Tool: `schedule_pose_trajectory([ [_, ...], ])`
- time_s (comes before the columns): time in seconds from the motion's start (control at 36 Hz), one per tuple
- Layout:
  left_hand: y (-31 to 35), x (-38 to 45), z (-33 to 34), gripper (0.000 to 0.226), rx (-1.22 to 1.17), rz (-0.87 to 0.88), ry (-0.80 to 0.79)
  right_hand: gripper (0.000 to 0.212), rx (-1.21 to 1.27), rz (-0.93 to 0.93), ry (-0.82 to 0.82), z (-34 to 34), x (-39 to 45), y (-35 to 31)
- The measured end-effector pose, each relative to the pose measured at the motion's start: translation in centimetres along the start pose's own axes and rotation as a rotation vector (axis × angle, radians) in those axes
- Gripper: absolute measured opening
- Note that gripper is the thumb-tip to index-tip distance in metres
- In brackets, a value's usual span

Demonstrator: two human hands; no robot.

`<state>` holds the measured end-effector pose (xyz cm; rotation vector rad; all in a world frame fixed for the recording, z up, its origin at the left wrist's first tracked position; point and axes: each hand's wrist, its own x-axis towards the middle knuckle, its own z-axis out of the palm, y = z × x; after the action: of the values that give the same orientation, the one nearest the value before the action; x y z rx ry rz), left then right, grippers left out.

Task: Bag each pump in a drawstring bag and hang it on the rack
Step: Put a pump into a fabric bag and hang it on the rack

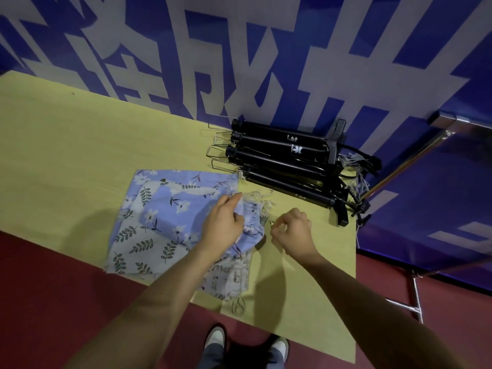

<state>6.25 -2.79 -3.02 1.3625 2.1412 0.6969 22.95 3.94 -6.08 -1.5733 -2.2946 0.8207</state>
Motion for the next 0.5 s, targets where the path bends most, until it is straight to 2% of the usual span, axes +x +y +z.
schedule_pose_trajectory([
  [0.08, 0.0, 0.3, -1.0, 0.065, -0.003, -0.002, -0.022, 0.002, 0.202, -0.023, 0.057, -0.5, 1.0, -2.9],
  [0.17, 0.2, 0.4, -1.9, 0.078, -0.013, -0.006, -0.071, 0.003, 0.295, -0.045, -0.003, -0.6, 1.7, -5.5],
  [0.33, 0.6, 0.8, -5.3, 0.082, -0.094, 0.070, -0.060, 0.014, 0.076, -0.081, -0.137, 0.1, 2.7, -8.3],
  [0.5, 1.4, 3.1, -9.5, 0.080, -0.018, 0.124, 0.020, 0.016, 0.011, -0.149, -0.046, -0.7, 3.7, -10.6],
])
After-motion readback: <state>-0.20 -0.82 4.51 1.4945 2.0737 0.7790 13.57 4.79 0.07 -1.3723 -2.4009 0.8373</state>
